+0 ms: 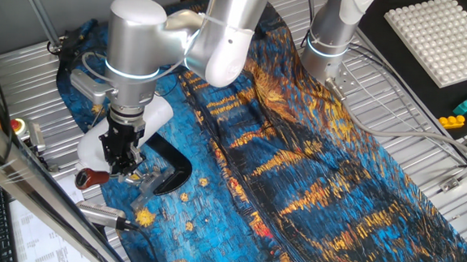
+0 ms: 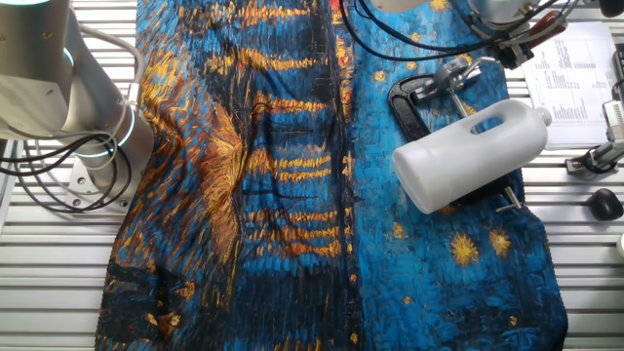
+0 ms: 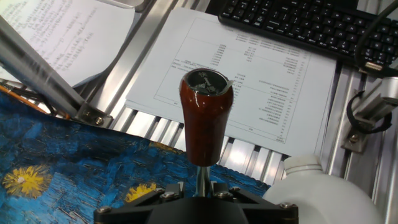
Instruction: Push down the lever
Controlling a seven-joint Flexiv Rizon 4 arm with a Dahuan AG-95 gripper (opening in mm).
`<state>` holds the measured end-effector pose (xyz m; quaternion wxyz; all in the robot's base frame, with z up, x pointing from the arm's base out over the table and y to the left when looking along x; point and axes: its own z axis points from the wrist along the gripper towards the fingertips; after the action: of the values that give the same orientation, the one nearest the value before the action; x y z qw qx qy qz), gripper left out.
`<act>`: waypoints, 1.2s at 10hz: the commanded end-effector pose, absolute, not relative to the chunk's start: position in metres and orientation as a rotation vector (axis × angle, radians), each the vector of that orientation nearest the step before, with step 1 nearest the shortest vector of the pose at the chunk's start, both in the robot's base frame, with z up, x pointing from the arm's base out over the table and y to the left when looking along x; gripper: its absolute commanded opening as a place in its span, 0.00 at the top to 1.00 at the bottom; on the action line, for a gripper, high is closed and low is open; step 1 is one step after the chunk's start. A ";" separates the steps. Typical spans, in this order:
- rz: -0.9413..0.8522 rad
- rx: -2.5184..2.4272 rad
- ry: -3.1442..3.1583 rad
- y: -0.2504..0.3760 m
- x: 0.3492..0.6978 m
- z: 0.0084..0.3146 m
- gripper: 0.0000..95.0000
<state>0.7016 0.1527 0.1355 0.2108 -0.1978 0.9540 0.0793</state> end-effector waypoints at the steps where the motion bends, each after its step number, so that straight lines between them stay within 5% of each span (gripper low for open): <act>1: 0.223 -0.551 2.652 0.154 0.701 0.135 0.80; 10: 0.200 -0.835 2.570 0.107 0.722 0.129 0.80; 11: 0.372 -0.891 2.493 0.108 0.722 0.130 0.60; 12: 0.471 -0.813 2.467 0.111 0.721 0.128 0.80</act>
<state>0.7232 0.1040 0.1282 0.2131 -0.2654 0.9369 0.0797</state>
